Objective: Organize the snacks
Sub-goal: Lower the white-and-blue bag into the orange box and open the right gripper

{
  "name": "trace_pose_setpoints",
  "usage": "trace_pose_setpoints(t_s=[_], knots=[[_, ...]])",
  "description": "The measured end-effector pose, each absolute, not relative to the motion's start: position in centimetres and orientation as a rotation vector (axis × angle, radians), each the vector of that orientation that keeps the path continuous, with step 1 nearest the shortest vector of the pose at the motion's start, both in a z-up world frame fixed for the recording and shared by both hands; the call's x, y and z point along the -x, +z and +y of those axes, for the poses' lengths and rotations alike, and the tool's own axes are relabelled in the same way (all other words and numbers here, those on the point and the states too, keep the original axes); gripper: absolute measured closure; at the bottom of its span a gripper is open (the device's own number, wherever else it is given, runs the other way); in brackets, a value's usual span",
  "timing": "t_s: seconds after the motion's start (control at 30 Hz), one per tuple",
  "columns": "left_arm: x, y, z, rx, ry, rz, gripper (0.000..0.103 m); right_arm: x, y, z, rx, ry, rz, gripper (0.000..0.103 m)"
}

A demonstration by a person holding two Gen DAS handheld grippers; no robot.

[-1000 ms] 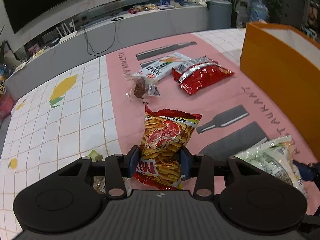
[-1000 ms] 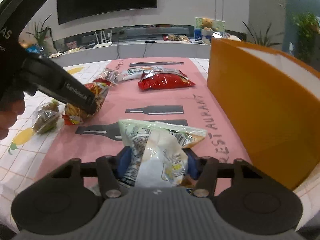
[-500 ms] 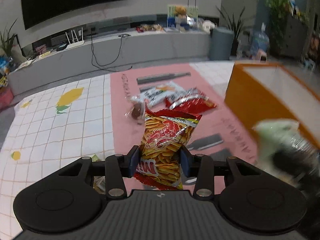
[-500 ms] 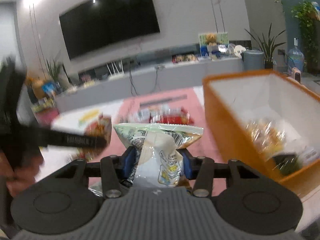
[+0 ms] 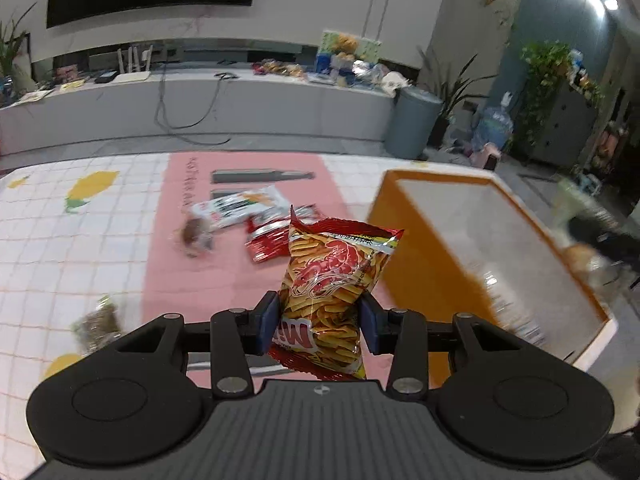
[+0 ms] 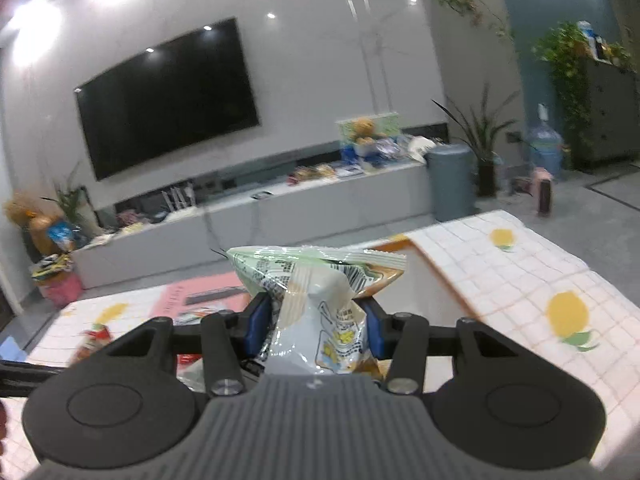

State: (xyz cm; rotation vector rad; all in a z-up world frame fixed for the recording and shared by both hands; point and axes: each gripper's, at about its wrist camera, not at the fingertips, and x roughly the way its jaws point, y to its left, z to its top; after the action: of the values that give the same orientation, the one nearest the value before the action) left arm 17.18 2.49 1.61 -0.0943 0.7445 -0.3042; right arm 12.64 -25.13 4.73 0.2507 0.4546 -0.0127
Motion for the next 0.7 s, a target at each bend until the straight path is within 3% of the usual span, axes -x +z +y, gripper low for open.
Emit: trace_pose_setpoints(t_s=[0.17,0.57,0.63,0.67,0.7], knots=[[-16.9,2.3,0.1,0.116,-0.349,0.724,0.055,-14.9,3.7,-27.3,-0.26,0.011,0.544,0.055],[-16.2,0.0,-4.0,0.119,-0.448,0.726,0.055,-21.0,-1.2,-28.5,0.008,-0.045,0.814,0.055],[-16.2,-0.2,-4.4,0.103,-0.447,0.732,0.055,-21.6,-1.7,-28.9,0.029,-0.051,0.834,0.052],[-16.1,-0.3,-4.5,0.099,-0.445,0.732,0.055,-21.7,-1.7,-29.0,0.023,-0.06,0.842,0.047],[-16.1,-0.3,-4.6,0.096,-0.444,0.731,0.055,-21.8,-1.5,-29.0,0.007,-0.055,0.832,0.035]])
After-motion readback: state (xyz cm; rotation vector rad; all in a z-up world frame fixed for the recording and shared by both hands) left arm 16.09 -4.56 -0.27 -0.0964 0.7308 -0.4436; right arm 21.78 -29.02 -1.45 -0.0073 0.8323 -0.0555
